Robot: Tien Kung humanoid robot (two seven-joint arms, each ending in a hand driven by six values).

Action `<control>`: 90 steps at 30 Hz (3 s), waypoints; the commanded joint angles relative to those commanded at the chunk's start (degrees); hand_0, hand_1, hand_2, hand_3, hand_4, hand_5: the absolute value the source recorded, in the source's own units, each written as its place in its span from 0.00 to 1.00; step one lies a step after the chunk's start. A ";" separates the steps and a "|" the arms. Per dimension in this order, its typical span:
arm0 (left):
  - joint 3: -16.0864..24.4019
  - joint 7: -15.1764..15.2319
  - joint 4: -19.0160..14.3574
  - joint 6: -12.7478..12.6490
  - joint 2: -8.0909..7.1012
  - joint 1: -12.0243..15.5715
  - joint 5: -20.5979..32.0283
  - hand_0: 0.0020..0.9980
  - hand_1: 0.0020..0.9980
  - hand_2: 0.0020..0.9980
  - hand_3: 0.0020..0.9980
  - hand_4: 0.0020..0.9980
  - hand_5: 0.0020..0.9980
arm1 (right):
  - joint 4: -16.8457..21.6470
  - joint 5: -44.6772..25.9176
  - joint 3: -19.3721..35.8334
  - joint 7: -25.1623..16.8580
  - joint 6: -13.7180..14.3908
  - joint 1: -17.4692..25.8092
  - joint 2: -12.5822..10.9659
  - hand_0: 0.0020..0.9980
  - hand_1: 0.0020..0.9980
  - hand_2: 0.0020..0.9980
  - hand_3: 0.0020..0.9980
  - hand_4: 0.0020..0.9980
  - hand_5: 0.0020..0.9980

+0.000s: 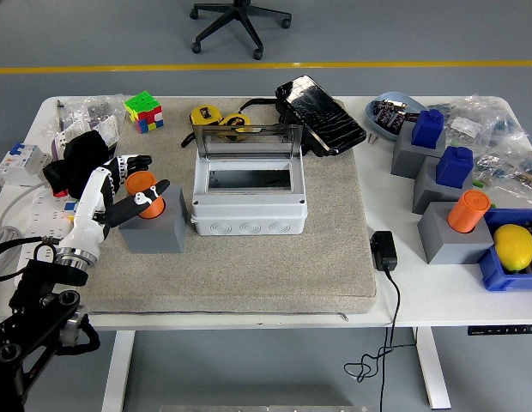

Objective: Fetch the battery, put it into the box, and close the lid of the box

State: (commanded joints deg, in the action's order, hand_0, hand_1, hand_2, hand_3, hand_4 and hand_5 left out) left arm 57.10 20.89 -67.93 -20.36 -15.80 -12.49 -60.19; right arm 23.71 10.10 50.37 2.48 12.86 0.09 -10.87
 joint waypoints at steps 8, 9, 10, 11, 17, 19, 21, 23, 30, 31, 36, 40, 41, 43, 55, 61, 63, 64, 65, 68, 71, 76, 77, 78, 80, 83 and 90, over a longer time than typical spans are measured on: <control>-1.04 0.28 0.41 0.22 0.32 -0.52 1.55 0.70 0.66 0.61 0.57 1.00 0.12 | -0.07 -0.12 -0.09 0.09 -0.03 0.00 -0.01 0.58 0.64 0.66 0.54 0.87 0.41; -1.19 0.36 0.49 0.35 0.41 -0.57 2.03 0.70 0.66 0.61 0.57 1.00 0.12 | -0.05 -0.11 -0.06 0.07 -0.01 0.00 -0.01 0.58 0.64 0.66 0.54 0.87 0.41; -1.38 0.52 0.58 0.56 0.52 -0.62 2.75 0.62 0.61 0.58 0.56 0.99 0.10 | -0.04 -0.11 -0.07 0.06 -0.01 -0.01 -0.02 0.58 0.64 0.66 0.54 0.87 0.41; -1.57 0.69 0.69 0.73 0.59 -0.68 3.41 0.62 0.61 0.58 0.56 0.99 0.10 | -0.04 -0.12 -0.10 0.06 -0.02 -0.01 -0.02 0.58 0.64 0.66 0.54 0.87 0.41; -2.80 1.39 1.48 1.33 0.87 -1.13 5.88 0.53 0.54 0.55 0.55 0.94 0.06 | -0.01 -0.12 -0.19 0.04 0.02 -0.01 -0.05 0.58 0.64 0.66 0.54 0.87 0.41; -3.03 1.48 1.91 1.42 1.03 -1.25 6.40 0.53 0.54 0.55 0.55 0.94 0.06 | -0.04 -0.18 -0.28 0.06 0.01 0.02 -0.05 0.58 0.64 0.66 0.54 0.87 0.41; -3.06 1.68 2.28 1.42 1.20 -1.39 6.98 0.53 0.54 0.55 0.55 0.94 0.06 | -0.02 -0.17 -0.31 0.06 0.01 0.01 -0.05 0.58 0.64 0.66 0.54 0.87 0.41; -3.14 2.04 2.64 1.13 1.35 -1.64 7.94 0.45 0.45 0.51 0.52 0.87 0.00 | -0.06 -0.24 -0.34 0.08 0.02 -0.03 -0.04 0.58 0.64 0.66 0.54 0.87 0.41; -3.51 2.65 3.22 1.07 1.58 -2.17 10.21 0.37 0.37 0.40 0.42 0.80 0.00 | -0.06 -0.28 -0.35 0.09 0.06 -0.06 -0.09 0.58 0.64 0.66 0.54 0.87 0.41; -3.55 2.65 3.23 1.12 1.66 -2.22 10.37 0.37 0.37 0.40 0.42 0.80 0.00 | -0.05 -0.29 -0.37 0.08 0.06 -0.06 -0.08 0.58 0.64 0.66 0.54 0.87 0.41; -3.67 2.58 3.10 1.22 2.01 -2.46 10.36 0.33 0.34 0.35 0.37 0.76 0.00 | -0.05 -0.30 -0.46 0.10 0.05 -0.08 -0.06 0.58 0.64 0.66 0.54 0.87 0.41; -3.35 2.64 2.69 0.92 2.10 -2.55 10.01 0.29 0.32 0.33 0.35 0.74 0.00 | -0.04 -0.32 -0.53 0.09 0.09 -0.06 -0.12 0.58 0.64 0.66 0.54 0.87 0.41; -3.31 2.64 2.65 0.90 2.09 -2.60 9.97 0.29 0.32 0.33 0.35 0.74 0.00 | -0.05 -0.32 -0.56 0.10 0.09 -0.07 -0.13 0.58 0.64 0.66 0.54 0.87 0.41; -3.29 2.64 2.66 0.82 2.08 -2.77 9.89 0.29 0.32 0.33 0.35 0.74 0.00 | -0.03 -0.35 -0.58 0.09 0.10 -0.09 -0.15 0.58 0.64 0.66 0.54 0.87 0.41; -3.29 2.77 2.60 0.70 2.21 -2.92 9.75 0.24 0.23 0.26 0.25 0.62 0.00 | -0.03 -0.44 -0.61 0.09 0.08 -0.13 -0.06 0.58 0.64 0.66 0.54 0.87 0.41; -3.12 3.27 1.85 0.70 2.16 -2.96 9.66 0.21 0.16 0.18 0.18 0.45 0.00 | -0.01 -0.43 -0.67 -0.13 0.21 -0.14 -0.06 0.58 0.64 0.66 0.54 0.87 0.41; -2.99 3.33 1.23 0.67 2.15 -2.99 9.47 0.21 0.16 0.18 0.18 0.45 0.00 | -0.01 -0.43 -0.69 -0.19 0.23 -0.18 -0.06 0.58 0.64 0.66 0.54 0.87 0.41; -2.96 3.31 0.95 0.66 2.14 -3.02 9.36 0.20 0.14 0.17 0.18 0.38 0.00 | 0.00 -0.43 -0.66 -0.23 0.25 -0.18 -0.05 0.58 0.64 0.66 0.54 0.87 0.41; -2.91 3.21 0.39 0.67 2.08 -3.05 9.00 0.20 0.14 0.17 0.18 0.38 0.00 | -0.02 -0.44 -0.63 -0.27 0.28 -0.18 -0.02 0.58 0.64 0.66 0.54 0.87 0.41; -2.95 2.94 -1.09 0.48 1.82 -3.18 7.96 0.20 0.14 0.17 0.18 0.38 0.00 | -0.04 -0.46 -0.63 -0.31 0.31 -0.18 -0.02 0.58 0.64 0.66 0.54 0.87 0.41; -3.79 1.96 -3.69 0.24 0.93 -3.75 5.86 0.19 0.15 0.17 0.19 0.41 0.00 | -0.03 -0.46 -0.54 -0.36 0.34 -0.19 -0.05 0.58 0.64 0.66 0.54 0.87 0.41; -7.21 -1.18 -7.33 -0.99 -1.22 -6.24 0.08 0.17 0.13 0.15 0.19 0.65 0.00 | -0.05 -0.48 -0.53 -0.41 0.37 -0.24 -0.10 0.58 0.64 0.66 0.54 0.87 0.41; -8.35 -2.26 -8.16 -1.35 -1.80 -7.14 -1.30 0.17 0.13 0.15 0.19 0.65 0.00 | -0.05 -0.49 -0.48 -0.43 0.38 -0.26 -0.10 0.58 0.64 0.66 0.54 0.87 0.41; -9.57 -3.32 -8.91 -2.07 -2.30 -8.09 -2.51 0.17 0.13 0.15 0.19 0.65 0.00 | -0.04 -0.50 -0.48 -0.43 0.38 -0.27 -0.12 0.58 0.64 0.66 0.54 0.87 0.41; -11.84 -4.96 -9.83 -3.29 -3.02 -9.91 -4.18 0.17 0.13 0.15 0.19 0.65 0.00 | -0.05 -0.52 -0.50 -0.44 0.39 -0.28 -0.14 0.58 0.64 0.66 0.54 0.87 0.41; -15.83 -7.36 -10.09 -5.24 -3.62 -13.40 -6.85 0.14 0.11 0.13 0.19 0.88 0.00 | -0.07 -0.62 -0.58 -0.42 0.38 -0.27 -0.21 0.58 0.64 0.65 0.54 0.87 0.41; -24.82 -12.16 -8.49 -8.60 -3.23 -21.96 -15.83 0.14 0.10 0.12 0.18 0.91 0.02 | -0.09 -0.79 -0.60 -0.44 0.43 -0.49 -0.43 0.58 0.64 0.66 0.54 0.87 0.41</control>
State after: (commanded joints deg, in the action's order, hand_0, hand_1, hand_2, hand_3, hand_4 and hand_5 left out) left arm 32.28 8.74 -76.43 -28.95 -19.02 -34.45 -76.02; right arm 23.63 9.31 49.77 2.03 13.29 -0.40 -11.30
